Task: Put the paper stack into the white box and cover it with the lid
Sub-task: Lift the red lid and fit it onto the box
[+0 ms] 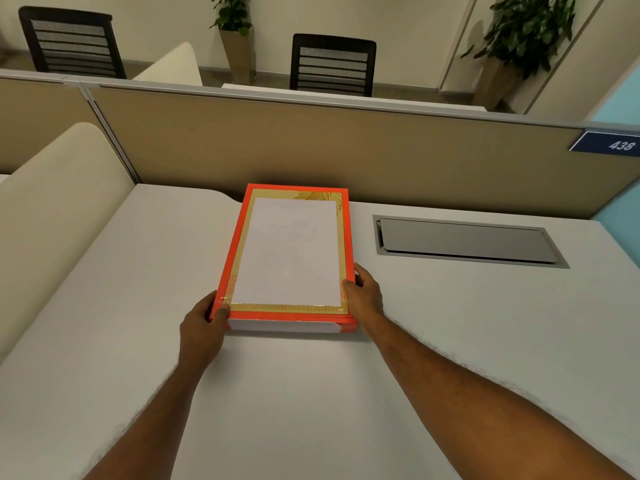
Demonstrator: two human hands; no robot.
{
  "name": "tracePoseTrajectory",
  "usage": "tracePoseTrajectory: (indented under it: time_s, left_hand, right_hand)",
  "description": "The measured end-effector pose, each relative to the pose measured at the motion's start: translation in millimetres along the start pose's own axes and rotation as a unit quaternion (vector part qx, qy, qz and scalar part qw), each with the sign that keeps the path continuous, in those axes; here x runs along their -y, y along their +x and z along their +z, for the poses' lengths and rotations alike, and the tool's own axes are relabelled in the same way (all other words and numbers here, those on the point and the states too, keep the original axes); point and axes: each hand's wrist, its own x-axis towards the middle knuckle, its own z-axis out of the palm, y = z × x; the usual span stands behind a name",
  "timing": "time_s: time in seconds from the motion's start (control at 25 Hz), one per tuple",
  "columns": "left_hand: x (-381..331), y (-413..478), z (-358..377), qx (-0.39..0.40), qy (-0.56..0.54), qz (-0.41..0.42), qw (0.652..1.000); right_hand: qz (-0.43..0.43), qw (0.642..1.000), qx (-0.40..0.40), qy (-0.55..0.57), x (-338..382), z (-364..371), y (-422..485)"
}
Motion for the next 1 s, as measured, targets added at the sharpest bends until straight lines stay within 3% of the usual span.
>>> tracePoseTrajectory:
  time_s: [0.24,0.4,0.6,1.0]
  left_hand:
    - [-8.8,35.2,3.5,-0.02,0.047,-0.017,0.999]
    - [-36.0,81.1,18.9,0.058,0.143,0.047,0.987]
    - [-62.4,155.7,44.4,0.115,0.207,0.095,0.967]
    - [-57.6,201.5,61.4,0.088,0.291,0.103,0.947]
  right_hand:
    - [-0.039,0.995,-0.006,-0.096,20.6,0.8,32.8]
    - [-0.102,0.975,0.036,-0.195,43.7,5.0,74.0]
    - [-0.103,0.958,0.068,-0.259,75.2,6.2,133.0]
    - [-0.147,0.924,0.064,-0.348,68.5,5.1,161.6]
